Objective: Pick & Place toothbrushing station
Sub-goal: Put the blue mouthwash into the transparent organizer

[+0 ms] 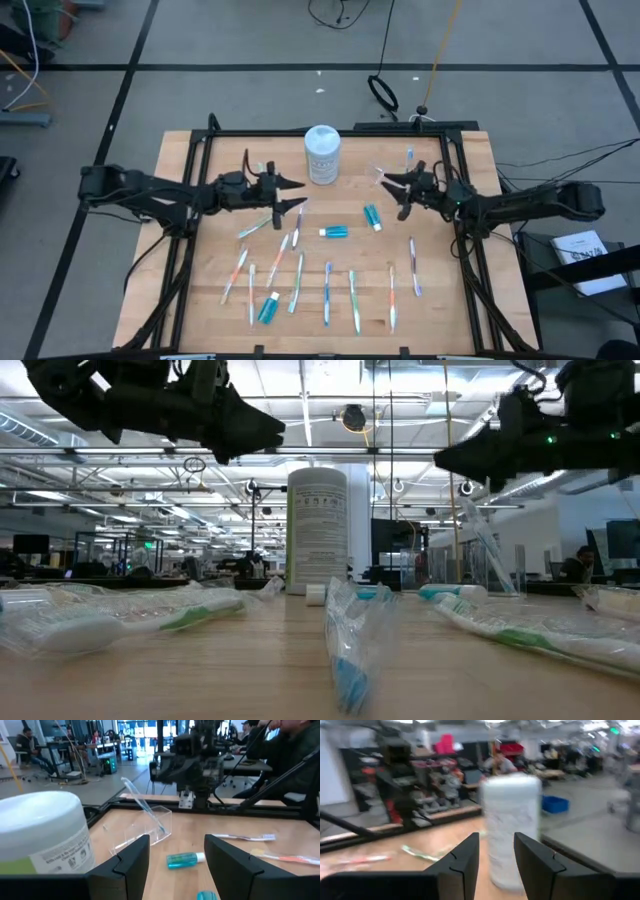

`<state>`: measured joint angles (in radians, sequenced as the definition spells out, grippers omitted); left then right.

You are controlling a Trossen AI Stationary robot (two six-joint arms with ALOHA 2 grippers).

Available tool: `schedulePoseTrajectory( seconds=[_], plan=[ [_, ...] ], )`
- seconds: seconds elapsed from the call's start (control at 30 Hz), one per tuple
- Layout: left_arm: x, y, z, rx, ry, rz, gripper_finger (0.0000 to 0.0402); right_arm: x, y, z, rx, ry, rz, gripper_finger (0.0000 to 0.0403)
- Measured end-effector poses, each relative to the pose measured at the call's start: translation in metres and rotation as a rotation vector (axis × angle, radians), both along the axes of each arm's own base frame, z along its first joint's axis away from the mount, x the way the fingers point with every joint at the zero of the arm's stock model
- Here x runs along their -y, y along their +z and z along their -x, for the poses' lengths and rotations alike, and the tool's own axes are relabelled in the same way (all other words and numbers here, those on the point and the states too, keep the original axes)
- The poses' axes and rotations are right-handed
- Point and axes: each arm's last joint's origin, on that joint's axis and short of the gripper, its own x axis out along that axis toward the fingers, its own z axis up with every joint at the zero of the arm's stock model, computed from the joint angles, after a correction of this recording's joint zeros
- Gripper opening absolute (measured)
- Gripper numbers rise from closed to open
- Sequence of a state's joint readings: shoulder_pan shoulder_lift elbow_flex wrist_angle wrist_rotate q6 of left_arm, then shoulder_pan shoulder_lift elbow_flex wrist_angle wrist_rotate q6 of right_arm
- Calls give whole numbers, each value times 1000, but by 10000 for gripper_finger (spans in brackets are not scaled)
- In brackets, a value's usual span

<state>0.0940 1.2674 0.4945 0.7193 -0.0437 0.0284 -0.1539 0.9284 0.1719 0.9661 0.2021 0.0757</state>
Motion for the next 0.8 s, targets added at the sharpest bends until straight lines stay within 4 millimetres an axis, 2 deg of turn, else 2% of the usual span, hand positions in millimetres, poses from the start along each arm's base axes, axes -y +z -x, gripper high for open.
schedulePoseTrajectory(
  seconds=[0.1,0.23,0.4,0.53,0.67,0.8],
  plan=[
    [-1,6,-6,-20,0,2,195,-6,15,-26,-45,63,44,114],
    [-1,18,-15,-123,0,9,196,-16,32,-69,-205,110,88,114],
    [-5,34,-22,-304,51,-9,196,-29,42,-109,-544,-69,40,114],
    [-9,42,-22,-351,147,-38,196,-41,47,-122,-729,-165,-118,114],
    [-12,43,-21,-343,259,-37,195,-55,27,-119,-882,-152,-254,114],
    [-12,43,-21,-345,279,-42,195,-62,11,-114,-915,-174,-474,114]
  ],
)
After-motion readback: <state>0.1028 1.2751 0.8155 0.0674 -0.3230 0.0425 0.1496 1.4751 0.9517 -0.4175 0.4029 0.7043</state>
